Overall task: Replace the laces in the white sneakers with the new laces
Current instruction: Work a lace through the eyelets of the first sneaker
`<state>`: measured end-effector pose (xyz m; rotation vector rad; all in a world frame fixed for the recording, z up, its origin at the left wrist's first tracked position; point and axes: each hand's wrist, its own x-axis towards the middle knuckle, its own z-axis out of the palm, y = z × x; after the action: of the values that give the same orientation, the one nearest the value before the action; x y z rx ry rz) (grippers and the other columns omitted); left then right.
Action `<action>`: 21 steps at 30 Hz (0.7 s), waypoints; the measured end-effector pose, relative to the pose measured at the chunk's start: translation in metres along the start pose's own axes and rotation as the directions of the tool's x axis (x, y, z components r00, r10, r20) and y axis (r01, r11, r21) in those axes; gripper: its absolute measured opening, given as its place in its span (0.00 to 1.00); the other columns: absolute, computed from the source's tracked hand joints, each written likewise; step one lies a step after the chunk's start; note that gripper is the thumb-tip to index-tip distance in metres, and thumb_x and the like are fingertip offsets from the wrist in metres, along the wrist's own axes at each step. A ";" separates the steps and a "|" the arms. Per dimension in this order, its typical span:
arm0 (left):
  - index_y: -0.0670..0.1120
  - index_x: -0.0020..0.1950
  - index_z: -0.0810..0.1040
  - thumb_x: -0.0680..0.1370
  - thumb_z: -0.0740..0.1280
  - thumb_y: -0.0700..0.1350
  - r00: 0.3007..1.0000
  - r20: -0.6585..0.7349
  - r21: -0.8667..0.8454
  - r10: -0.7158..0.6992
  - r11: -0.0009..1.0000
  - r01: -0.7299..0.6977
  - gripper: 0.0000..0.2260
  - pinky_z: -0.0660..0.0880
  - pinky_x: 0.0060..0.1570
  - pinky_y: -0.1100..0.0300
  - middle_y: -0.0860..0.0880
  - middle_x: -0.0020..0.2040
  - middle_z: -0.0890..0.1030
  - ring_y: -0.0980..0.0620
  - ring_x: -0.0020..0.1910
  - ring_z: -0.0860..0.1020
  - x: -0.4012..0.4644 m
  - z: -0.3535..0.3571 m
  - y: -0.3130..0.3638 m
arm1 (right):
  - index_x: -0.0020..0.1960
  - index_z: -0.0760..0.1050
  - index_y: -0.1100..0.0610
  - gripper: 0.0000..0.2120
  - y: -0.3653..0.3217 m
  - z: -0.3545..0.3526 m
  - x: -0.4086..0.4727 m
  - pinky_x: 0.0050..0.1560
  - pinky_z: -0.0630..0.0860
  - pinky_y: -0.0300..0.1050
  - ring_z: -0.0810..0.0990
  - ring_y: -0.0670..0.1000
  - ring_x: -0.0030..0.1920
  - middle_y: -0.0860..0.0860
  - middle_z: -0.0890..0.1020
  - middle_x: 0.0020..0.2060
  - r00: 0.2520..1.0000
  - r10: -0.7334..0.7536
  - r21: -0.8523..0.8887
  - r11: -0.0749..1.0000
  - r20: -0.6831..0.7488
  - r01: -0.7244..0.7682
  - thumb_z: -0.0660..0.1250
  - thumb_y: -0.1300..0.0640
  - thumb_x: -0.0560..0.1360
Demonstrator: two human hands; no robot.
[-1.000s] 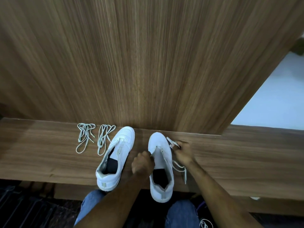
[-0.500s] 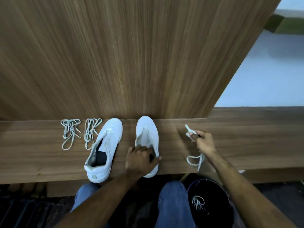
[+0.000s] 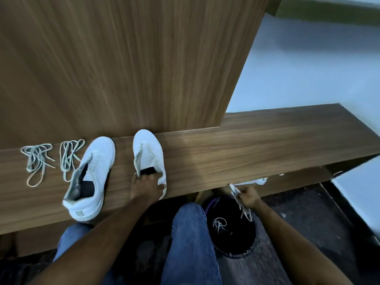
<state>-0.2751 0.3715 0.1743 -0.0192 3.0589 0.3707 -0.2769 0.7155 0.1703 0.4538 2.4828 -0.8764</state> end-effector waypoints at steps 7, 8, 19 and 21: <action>0.54 0.67 0.74 0.77 0.65 0.57 0.998 0.057 -0.018 -0.011 1.000 0.012 0.20 0.57 0.71 0.53 0.48 0.62 0.78 0.46 0.61 0.76 -0.003 -0.009 0.002 | 0.49 0.77 0.62 0.12 0.029 0.016 0.002 0.45 0.70 0.43 0.80 0.59 0.53 0.61 0.82 0.52 0.990 0.144 -0.264 0.955 0.005 -0.137 0.62 0.56 0.73; 0.53 0.67 0.73 0.77 0.64 0.57 0.998 0.067 -0.026 -0.009 1.000 0.011 0.20 0.56 0.71 0.53 0.49 0.63 0.77 0.46 0.62 0.75 -0.003 -0.010 0.002 | 0.51 0.78 0.62 0.13 0.027 0.018 0.004 0.46 0.71 0.43 0.80 0.59 0.54 0.60 0.82 0.52 0.992 0.125 -0.250 0.960 -0.004 -0.122 0.62 0.56 0.74; 0.52 0.55 0.81 0.72 0.67 0.61 0.999 0.009 -0.430 0.037 0.902 -0.029 0.18 0.76 0.51 0.54 0.51 0.50 0.84 0.49 0.50 0.81 -0.019 -0.039 -0.019 | 0.42 0.82 0.52 0.11 -0.146 0.049 -0.024 0.46 0.73 0.37 0.81 0.44 0.41 0.42 0.82 0.35 0.866 -0.492 0.054 0.866 -0.090 0.498 0.65 0.63 0.75; 0.51 0.52 0.82 0.74 0.68 0.55 0.995 -0.096 -0.442 0.031 0.894 -0.070 0.12 0.77 0.45 0.54 0.51 0.48 0.84 0.50 0.47 0.82 -0.025 -0.052 -0.031 | 0.41 0.80 0.45 0.12 -0.178 0.065 -0.029 0.45 0.75 0.40 0.81 0.44 0.39 0.40 0.82 0.34 0.796 -0.600 0.068 0.794 -0.077 0.604 0.66 0.61 0.76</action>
<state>-0.2525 0.3297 0.2184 0.0243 2.9841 1.0930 -0.3122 0.5366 0.2295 -0.3350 2.6780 -1.2260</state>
